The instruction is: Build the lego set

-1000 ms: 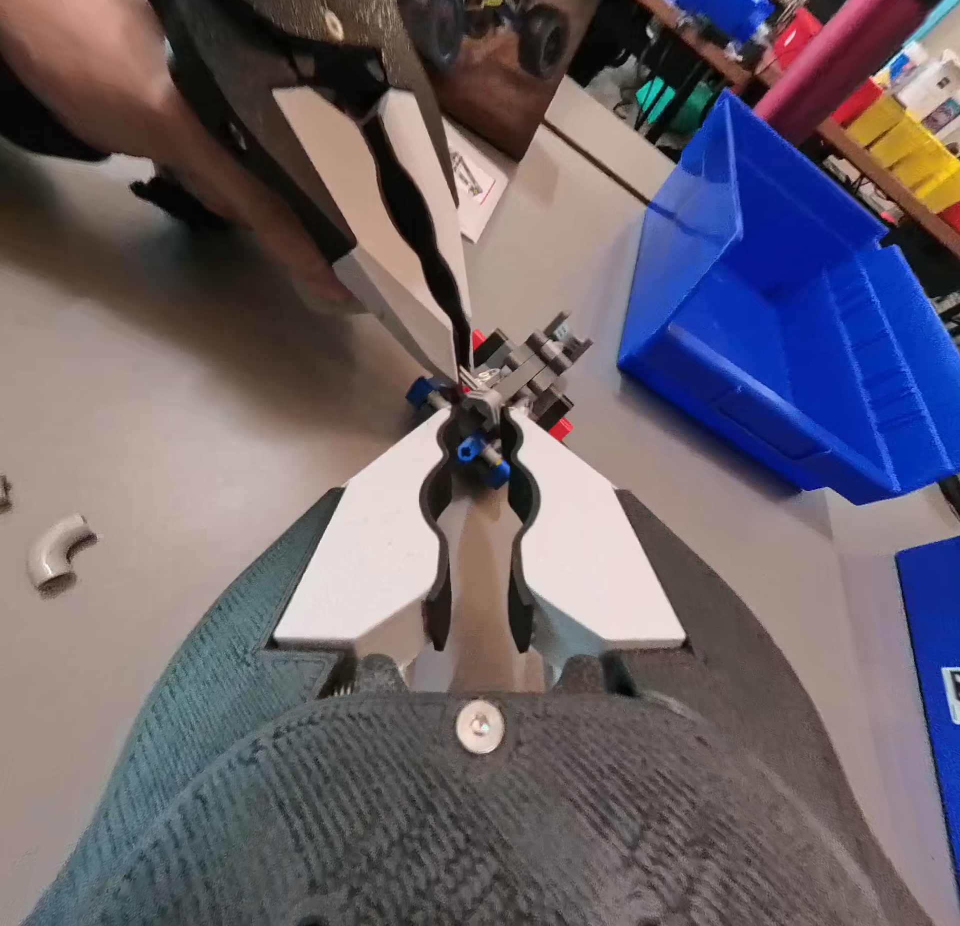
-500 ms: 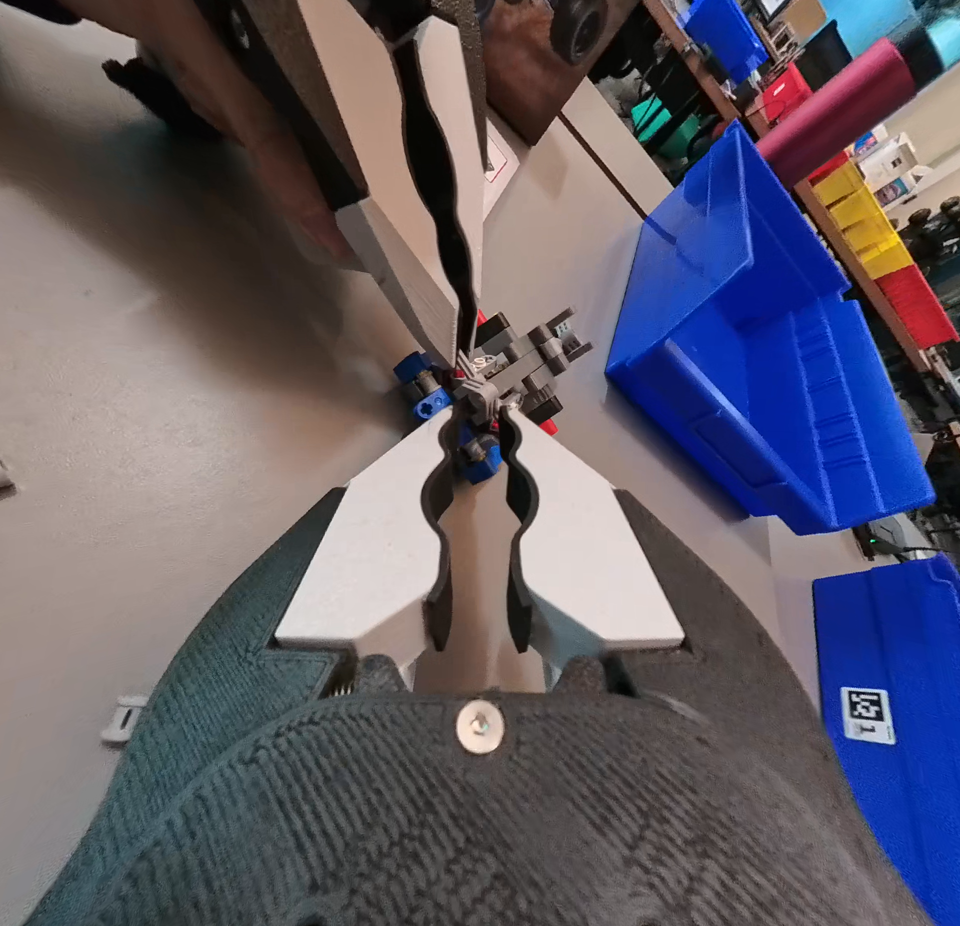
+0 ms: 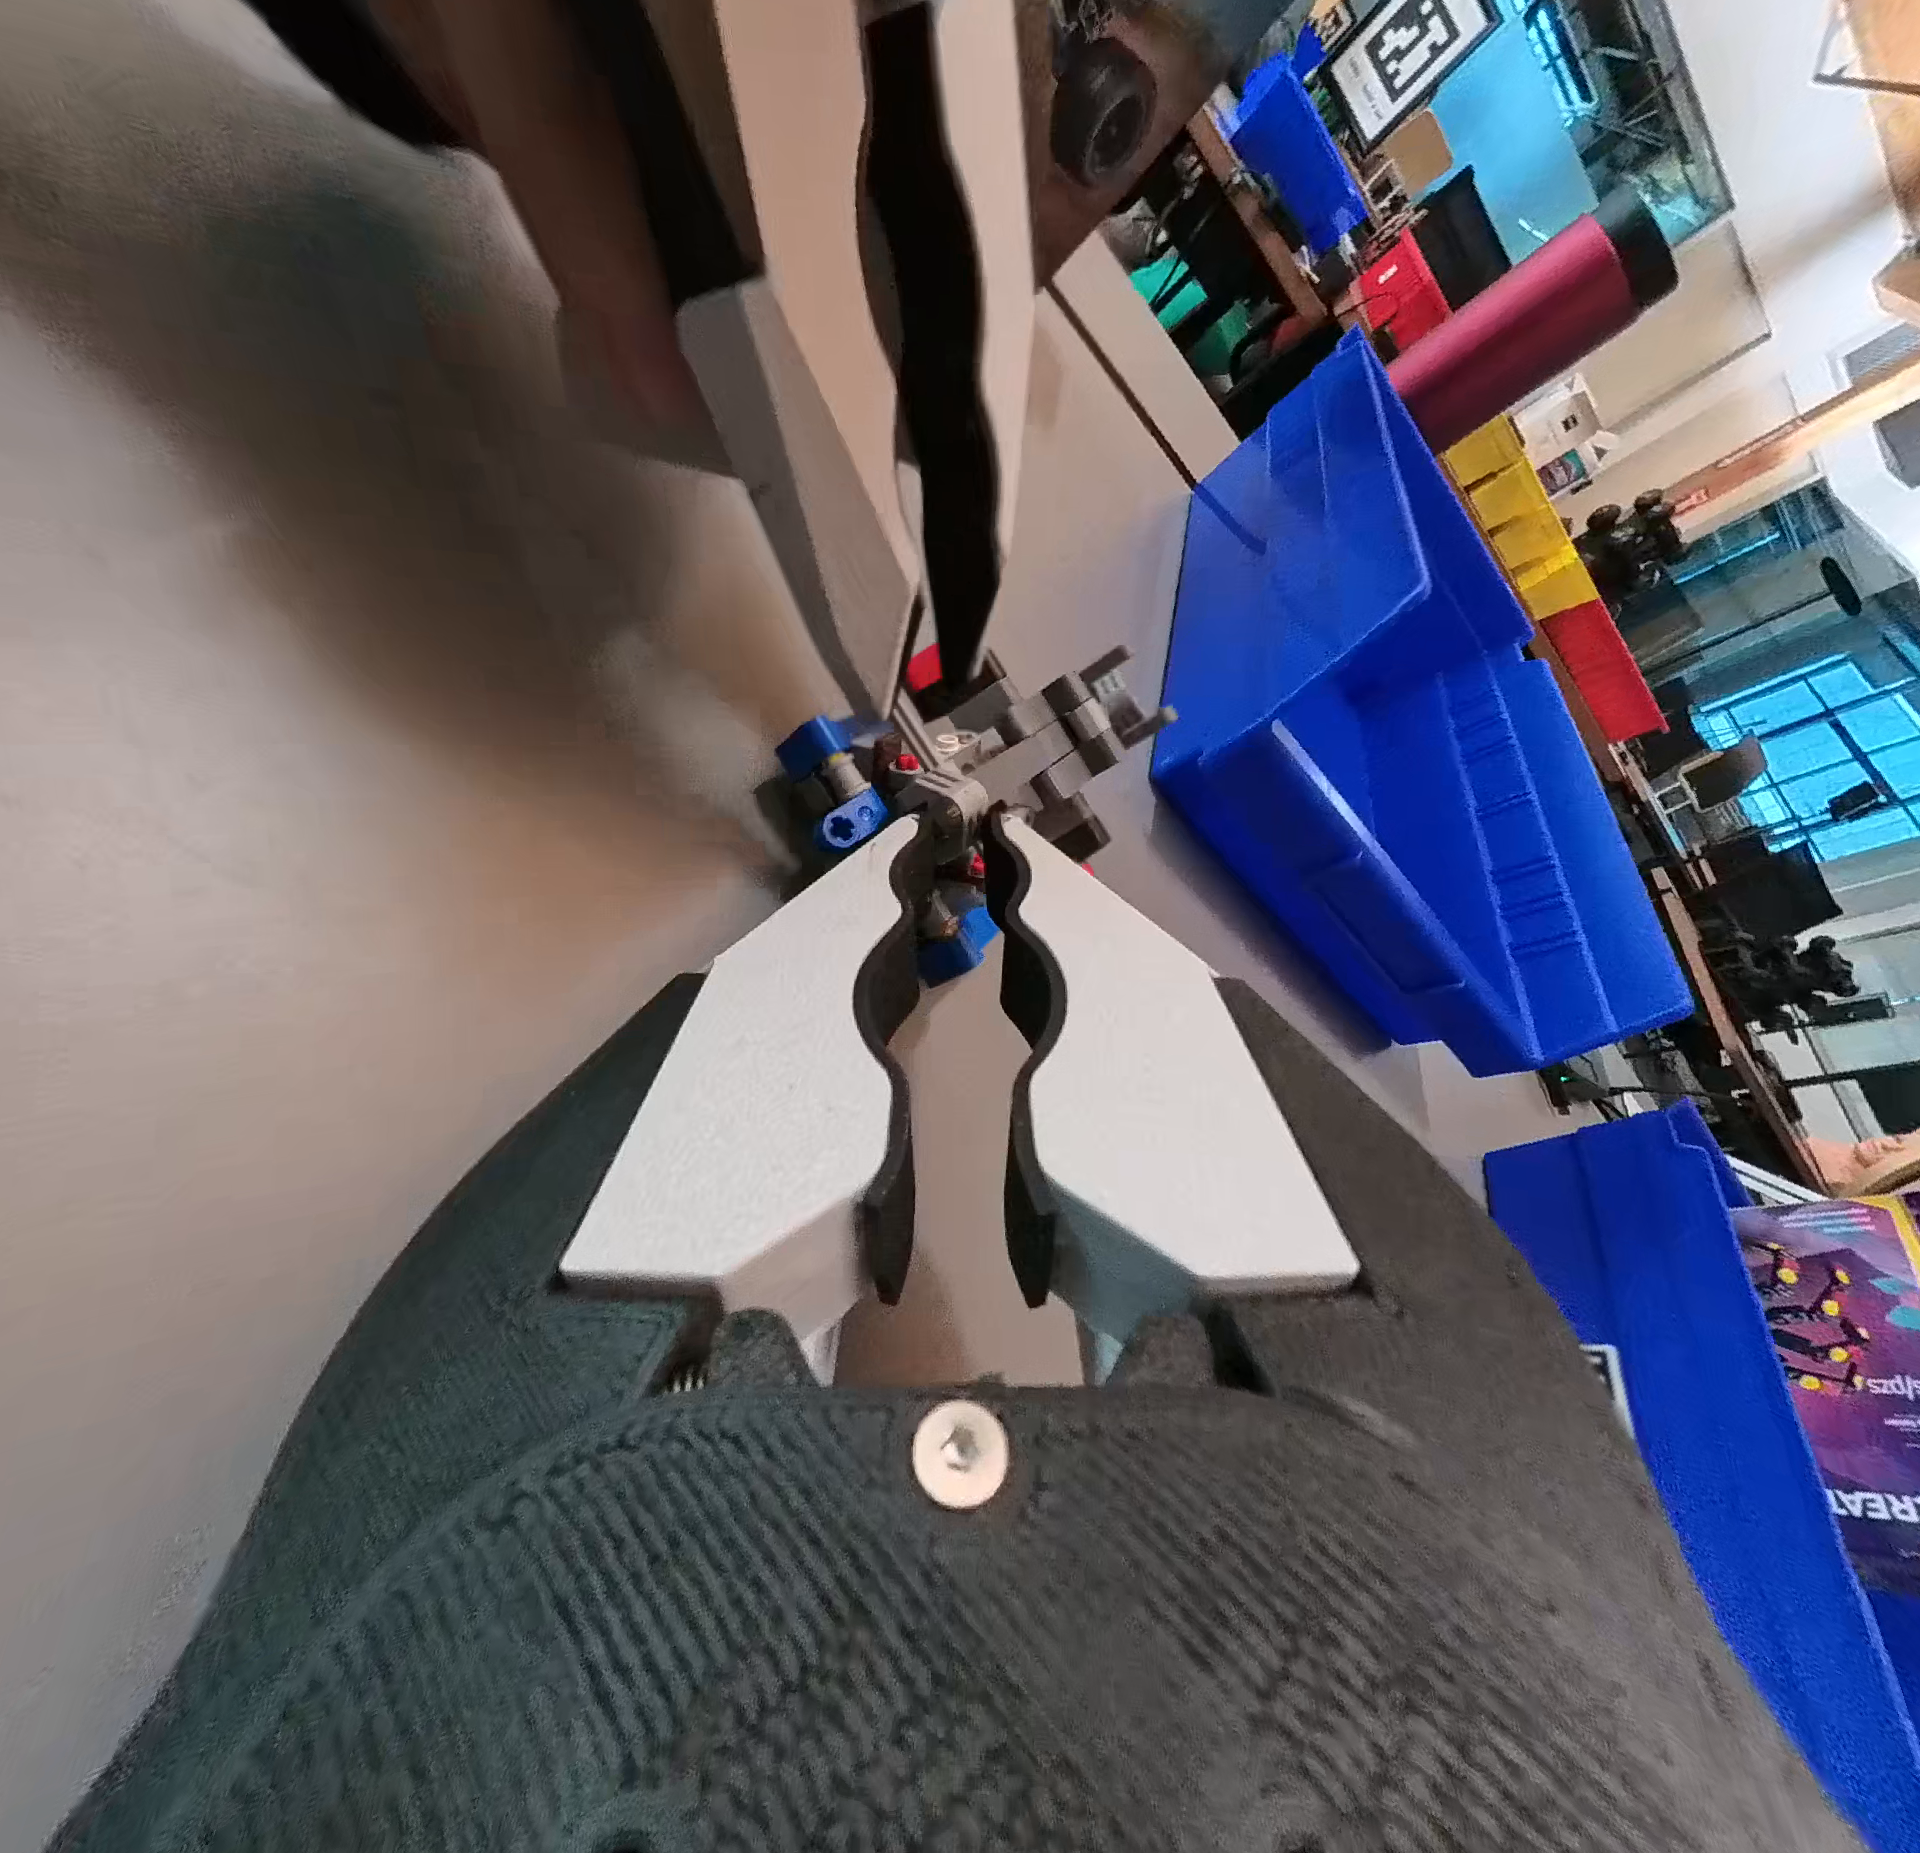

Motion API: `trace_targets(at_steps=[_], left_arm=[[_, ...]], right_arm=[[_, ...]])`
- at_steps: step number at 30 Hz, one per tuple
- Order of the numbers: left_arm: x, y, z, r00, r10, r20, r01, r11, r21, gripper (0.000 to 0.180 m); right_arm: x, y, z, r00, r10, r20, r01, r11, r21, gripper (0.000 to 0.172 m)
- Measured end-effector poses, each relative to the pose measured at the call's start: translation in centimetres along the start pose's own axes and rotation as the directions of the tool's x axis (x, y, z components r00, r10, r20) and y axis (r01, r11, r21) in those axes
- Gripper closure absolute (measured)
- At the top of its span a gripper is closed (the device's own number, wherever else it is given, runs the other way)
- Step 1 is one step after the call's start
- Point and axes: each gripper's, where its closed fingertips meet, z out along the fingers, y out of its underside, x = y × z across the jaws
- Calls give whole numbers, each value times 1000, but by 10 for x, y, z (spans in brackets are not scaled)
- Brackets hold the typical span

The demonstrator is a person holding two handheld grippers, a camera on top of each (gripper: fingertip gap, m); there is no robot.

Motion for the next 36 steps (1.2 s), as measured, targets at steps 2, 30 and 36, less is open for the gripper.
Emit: trace_targets(at_steps=[2, 30, 36], left_arm=[[0, -2, -8, 999, 6, -33, -6, 1000, 1, 160], [-22, -12, 2, 266, -841, -471, 893, 398, -207, 133], [-38, -22, 5, 255, -818, -515, 912, 380, -152, 165]], right_arm=[[-4, -2, -2, 1000, 4, 5, -4, 1000, -4, 166], [-38, -24, -26, 991, 28, 129, -30, 999, 17, 166], [-35, -24, -26, 987, 85, 135, -88, 996, 11, 166]])
